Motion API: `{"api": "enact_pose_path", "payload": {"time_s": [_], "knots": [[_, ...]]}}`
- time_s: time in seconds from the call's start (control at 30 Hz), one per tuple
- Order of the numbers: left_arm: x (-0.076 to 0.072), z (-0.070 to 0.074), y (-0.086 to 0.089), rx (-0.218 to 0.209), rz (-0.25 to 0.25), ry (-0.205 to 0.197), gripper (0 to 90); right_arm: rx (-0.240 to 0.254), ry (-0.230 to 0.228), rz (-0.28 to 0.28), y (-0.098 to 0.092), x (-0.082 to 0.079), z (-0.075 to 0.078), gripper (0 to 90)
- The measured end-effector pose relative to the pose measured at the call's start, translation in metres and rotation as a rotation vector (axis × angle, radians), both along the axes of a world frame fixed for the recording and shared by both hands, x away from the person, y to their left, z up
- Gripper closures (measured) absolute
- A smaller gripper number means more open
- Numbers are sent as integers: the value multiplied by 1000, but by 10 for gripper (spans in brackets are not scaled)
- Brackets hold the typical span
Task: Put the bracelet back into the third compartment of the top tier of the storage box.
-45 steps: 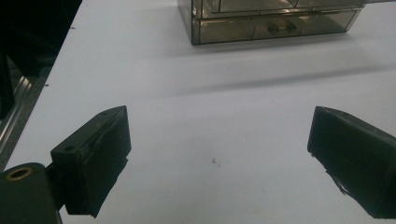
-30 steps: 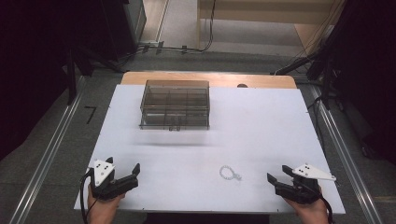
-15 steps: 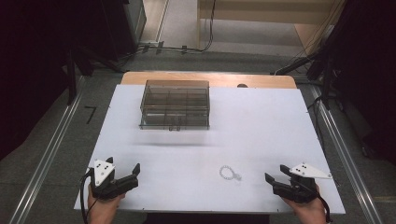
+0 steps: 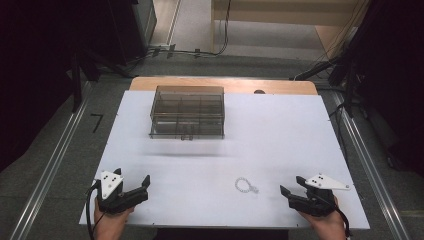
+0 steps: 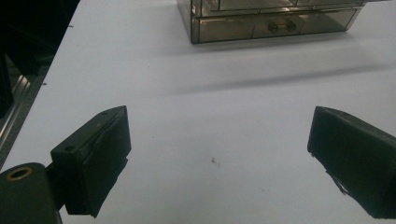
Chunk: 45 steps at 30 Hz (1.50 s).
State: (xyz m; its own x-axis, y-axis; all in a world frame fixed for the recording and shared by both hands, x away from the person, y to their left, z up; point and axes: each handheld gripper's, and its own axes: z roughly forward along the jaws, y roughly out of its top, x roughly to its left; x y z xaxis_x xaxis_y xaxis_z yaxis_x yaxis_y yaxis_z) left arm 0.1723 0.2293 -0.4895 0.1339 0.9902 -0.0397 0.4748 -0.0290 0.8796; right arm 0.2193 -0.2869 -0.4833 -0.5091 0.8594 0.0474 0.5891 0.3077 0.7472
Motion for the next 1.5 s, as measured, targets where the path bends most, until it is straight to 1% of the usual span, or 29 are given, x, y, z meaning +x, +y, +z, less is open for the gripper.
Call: {"api": "enact_pose_path", "payload": {"time_s": [1.5], "knots": [[0, 0, 0, -3, 2, -1, 65, -30, 10, 59, 21, 6, -4, 304]]}}
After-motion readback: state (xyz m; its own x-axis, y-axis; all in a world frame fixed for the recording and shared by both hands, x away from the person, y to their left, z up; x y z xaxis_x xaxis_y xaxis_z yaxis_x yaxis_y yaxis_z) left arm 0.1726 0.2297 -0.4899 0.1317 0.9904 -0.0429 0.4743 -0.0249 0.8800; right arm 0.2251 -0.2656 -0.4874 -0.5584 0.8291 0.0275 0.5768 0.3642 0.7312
